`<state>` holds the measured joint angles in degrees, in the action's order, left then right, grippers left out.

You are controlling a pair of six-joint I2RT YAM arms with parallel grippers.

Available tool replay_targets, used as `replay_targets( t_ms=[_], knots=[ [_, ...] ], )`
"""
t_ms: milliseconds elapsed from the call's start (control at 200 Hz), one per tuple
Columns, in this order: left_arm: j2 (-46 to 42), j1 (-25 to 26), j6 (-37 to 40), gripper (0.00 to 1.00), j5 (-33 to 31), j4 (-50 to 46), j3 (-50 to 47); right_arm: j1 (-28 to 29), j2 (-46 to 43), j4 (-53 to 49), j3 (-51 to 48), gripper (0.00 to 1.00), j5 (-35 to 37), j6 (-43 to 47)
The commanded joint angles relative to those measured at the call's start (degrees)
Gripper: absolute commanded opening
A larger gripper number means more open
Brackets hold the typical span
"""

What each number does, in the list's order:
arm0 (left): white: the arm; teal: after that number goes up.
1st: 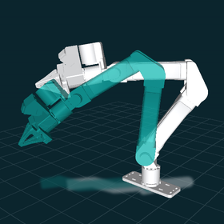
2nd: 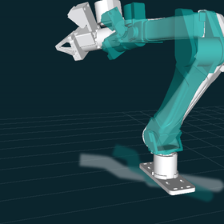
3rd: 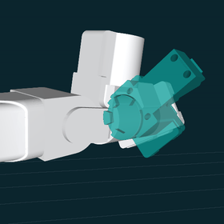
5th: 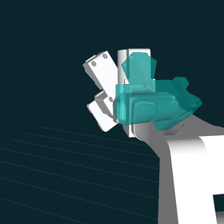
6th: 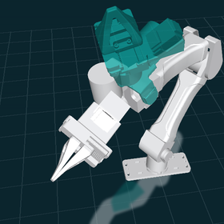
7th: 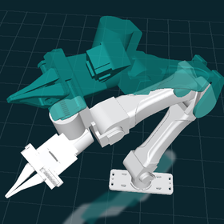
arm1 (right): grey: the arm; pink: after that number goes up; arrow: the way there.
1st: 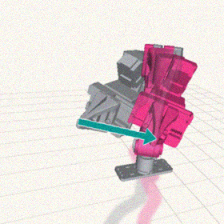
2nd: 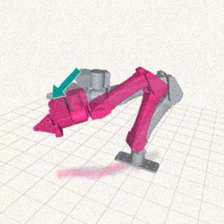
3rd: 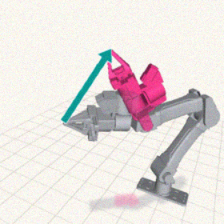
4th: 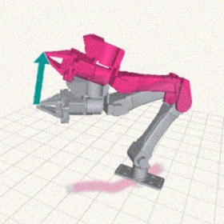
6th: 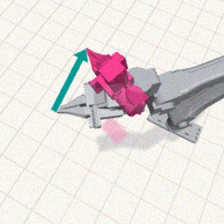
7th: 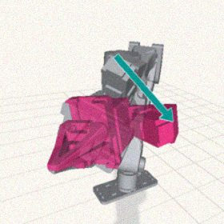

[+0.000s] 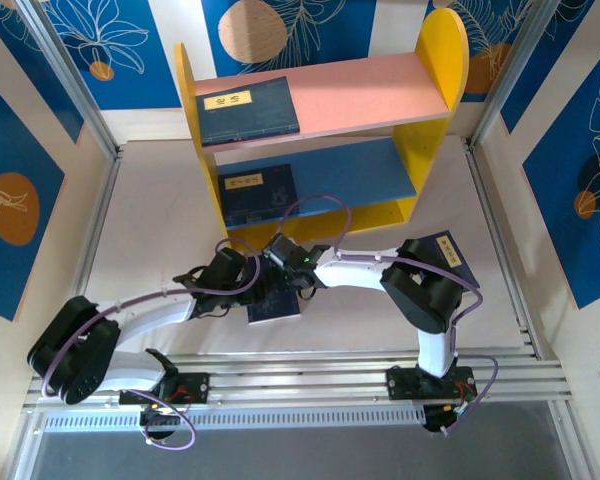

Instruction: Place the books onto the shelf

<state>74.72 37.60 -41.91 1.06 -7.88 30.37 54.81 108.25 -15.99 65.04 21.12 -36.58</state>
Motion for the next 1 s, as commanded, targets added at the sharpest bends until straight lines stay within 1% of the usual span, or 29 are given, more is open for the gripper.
replay_targets(
  t_ms=[0, 220, 340, 495, 595, 790, 930, 995],
  knots=[
    [0.43, -0.65, 0.49, 0.58, 0.68, 0.58, -0.66, 0.65, 7.66, -7.02, -4.22, 0.57, -4.46, -2.31],
    [1.10, -0.78, 0.34, 0.58, 0.26, 0.89, -1.48, 0.65, 9.35, -5.52, -4.71, 0.46, -6.02, -2.14],
    [1.74, -0.95, 0.01, 0.58, 0.61, 1.81, -1.94, 0.58, 9.44, -4.36, -5.61, 0.37, -6.80, -2.27],
    [2.77, -0.92, -0.19, 0.58, 0.94, 2.51, -2.07, 0.55, 9.96, -3.72, -5.96, 0.36, -7.31, -2.49],
    [3.47, -0.92, -0.19, 0.58, 1.05, 2.91, -2.09, 0.45, 10.06, -3.05, -6.16, 0.30, -7.97, -2.45],
    [3.89, -0.90, -0.76, 0.58, 1.50, 3.84, -2.65, 0.62, 10.47, -1.30, -6.76, 0.29, -9.82, -2.98],
    [2.48, -0.92, -1.34, 0.57, 5.24, 8.58, -3.00, 0.65, 10.67, 0.43, -7.37, 0.30, -11.74, -3.93],
    [0.21, -0.89, -1.11, 0.57, 6.29, 9.11, -2.34, 0.49, 10.51, 0.59, -7.47, 0.33, -12.07, -4.25]
  ],
)
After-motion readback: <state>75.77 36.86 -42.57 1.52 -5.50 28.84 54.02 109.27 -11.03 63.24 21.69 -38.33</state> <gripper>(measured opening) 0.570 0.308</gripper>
